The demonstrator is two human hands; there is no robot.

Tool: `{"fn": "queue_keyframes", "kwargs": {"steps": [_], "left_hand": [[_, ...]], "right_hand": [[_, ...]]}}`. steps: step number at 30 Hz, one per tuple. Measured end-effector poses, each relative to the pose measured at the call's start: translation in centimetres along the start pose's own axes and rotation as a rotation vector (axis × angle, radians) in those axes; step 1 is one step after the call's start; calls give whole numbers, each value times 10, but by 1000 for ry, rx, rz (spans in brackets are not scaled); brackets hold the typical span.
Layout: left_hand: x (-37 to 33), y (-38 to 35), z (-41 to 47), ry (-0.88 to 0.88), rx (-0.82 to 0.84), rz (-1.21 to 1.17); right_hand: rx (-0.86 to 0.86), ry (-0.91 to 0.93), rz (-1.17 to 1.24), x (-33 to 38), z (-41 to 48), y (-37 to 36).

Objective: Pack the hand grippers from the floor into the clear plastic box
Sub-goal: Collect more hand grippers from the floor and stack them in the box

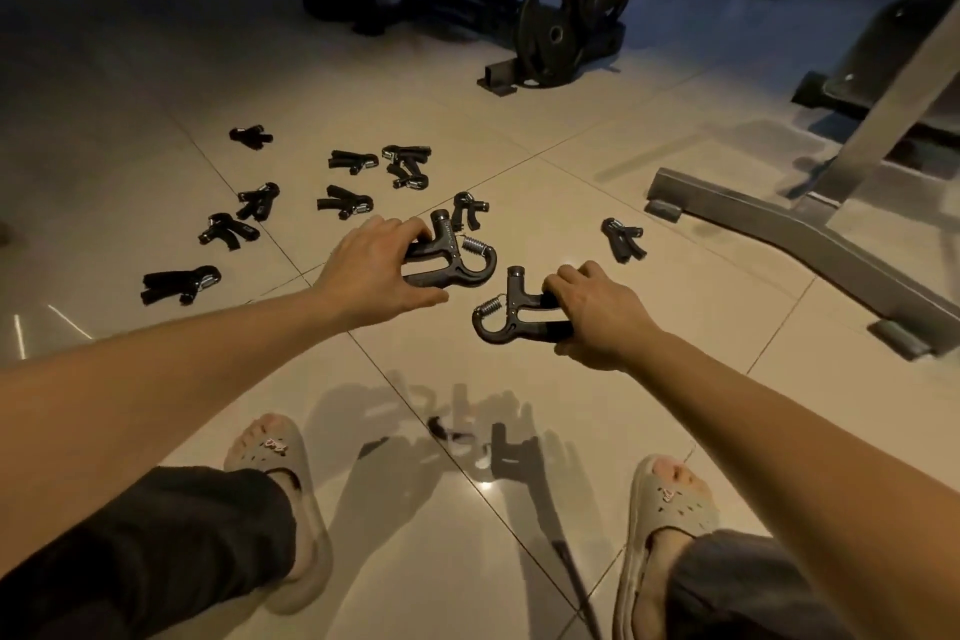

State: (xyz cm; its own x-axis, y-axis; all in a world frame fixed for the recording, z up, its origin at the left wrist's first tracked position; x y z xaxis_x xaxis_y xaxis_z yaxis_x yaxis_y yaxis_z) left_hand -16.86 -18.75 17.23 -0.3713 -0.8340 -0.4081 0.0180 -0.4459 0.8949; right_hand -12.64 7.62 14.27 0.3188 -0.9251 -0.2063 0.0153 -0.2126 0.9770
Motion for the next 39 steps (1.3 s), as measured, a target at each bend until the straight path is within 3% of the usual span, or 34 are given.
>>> {"fn": "queue_keyframes", "kwargs": {"steps": [7, 14, 33, 39], "left_hand": [[-100, 69, -58, -38, -102, 7], [-170, 65, -124, -26, -118, -163], [-356, -56, -207, -228, 304, -313], [-391, -101, -211, -341, 366, -226]], "right_hand": [[-79, -26, -13, -15, -89, 87], [-77, -128, -22, -25, -196, 117], [266, -451, 35, -83, -451, 72], [309, -546, 81, -103, -508, 28]]}}
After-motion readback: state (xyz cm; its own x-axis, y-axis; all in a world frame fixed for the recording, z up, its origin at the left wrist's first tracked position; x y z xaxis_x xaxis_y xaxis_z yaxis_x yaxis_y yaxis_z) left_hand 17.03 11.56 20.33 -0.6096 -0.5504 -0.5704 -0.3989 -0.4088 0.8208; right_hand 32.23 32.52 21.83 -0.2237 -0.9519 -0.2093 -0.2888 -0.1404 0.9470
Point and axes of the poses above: each hand's wrist, its own z-axis towards the middle knuckle, its own y-axis out of the back of the hand, x = y × z, the point moved 3 cm from there along z, towards the middle knuckle, and after that the axes turned 9 degrees about -z, right-handed, at the moved point
